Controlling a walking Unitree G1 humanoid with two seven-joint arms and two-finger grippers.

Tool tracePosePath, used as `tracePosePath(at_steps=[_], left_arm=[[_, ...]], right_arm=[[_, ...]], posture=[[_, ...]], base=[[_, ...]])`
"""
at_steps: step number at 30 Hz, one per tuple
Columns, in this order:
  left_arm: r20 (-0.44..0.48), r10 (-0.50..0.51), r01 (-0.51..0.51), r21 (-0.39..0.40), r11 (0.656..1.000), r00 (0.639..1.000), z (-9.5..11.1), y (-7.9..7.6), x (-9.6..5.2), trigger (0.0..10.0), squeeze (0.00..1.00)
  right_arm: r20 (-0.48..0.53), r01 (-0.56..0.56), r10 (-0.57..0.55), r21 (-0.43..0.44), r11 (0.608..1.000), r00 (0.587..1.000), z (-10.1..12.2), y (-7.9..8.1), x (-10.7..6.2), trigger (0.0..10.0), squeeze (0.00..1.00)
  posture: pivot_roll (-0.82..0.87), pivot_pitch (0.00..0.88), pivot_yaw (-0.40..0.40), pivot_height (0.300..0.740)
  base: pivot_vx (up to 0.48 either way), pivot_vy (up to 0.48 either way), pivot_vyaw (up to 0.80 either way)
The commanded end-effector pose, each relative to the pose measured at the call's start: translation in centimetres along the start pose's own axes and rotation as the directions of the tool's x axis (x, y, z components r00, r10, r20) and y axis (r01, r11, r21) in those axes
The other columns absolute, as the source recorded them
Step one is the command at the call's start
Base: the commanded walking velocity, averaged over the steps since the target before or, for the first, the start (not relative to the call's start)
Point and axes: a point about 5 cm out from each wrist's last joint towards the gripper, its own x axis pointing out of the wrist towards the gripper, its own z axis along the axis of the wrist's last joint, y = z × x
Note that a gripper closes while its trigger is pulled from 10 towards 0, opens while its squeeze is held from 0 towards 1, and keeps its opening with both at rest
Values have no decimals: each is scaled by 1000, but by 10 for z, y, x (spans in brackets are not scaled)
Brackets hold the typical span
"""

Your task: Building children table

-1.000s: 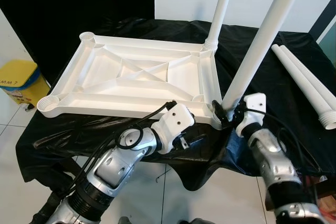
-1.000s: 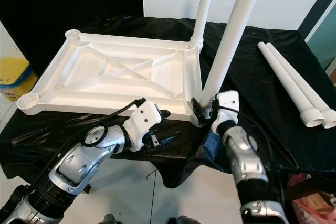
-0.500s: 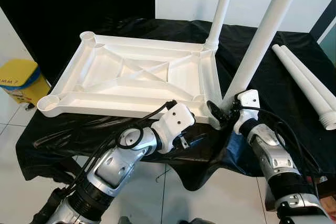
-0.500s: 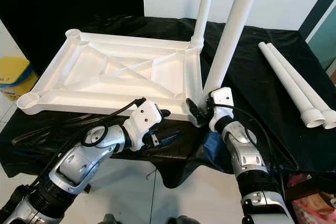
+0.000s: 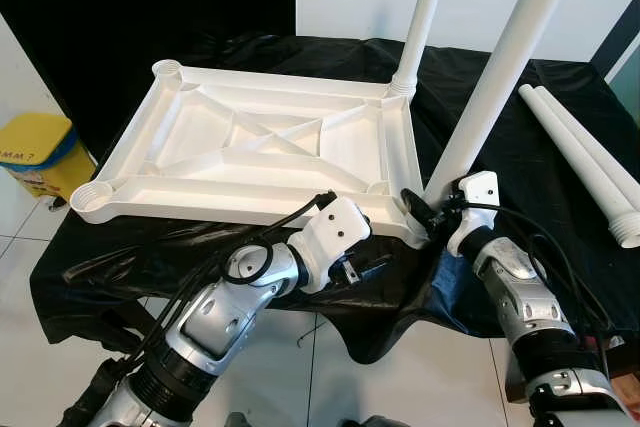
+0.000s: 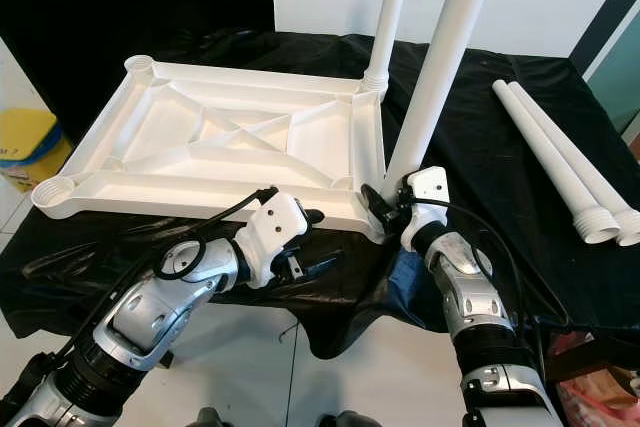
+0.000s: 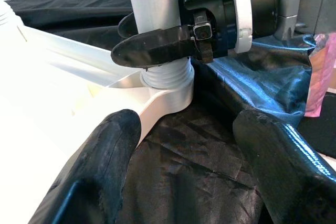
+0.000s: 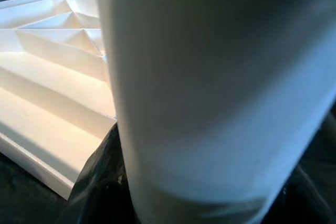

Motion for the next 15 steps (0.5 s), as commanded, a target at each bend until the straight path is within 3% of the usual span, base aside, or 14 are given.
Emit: tracePosePath(at_steps=[1, 7, 12, 14, 15], left_arm=[[-2, -3, 3, 2, 1000, 1000, 1, -2, -2, 10000, 0], [-4, -4, 4, -1, 1000, 1000, 0, -3, -1, 10000, 0], [-5, -5, 5, 0, 1000, 1000, 0, -3, -1, 10000, 0], [-4, -7, 7, 2, 1000, 1000, 0, -3, -1, 10000, 0], [-4, -7, 7, 2, 1000, 1000, 0, -3, -1, 10000, 0]], right_arm=[[-100, 52, -50, 15, 999, 994, -21, 2, -9, 10000, 0], [-112, 241, -230, 101, 965, 967, -27, 16, -9, 10000, 0], [-126, 290, -278, 99, 952, 952, -30, 19, -10, 10000, 0], [-159, 433, -415, 99, 896, 896, -37, 28, -12, 10000, 0], [-159, 433, -415, 99, 896, 896, -37, 28, -12, 10000, 0]], posture=[[19, 106, -91, 740], [20, 105, -94, 740], [21, 101, -94, 740], [21, 94, -96, 740], [21, 94, -96, 740]], base=[[0, 0, 0], [0, 0, 0], [0, 0, 0], [0, 0, 0], [0, 0, 0]])
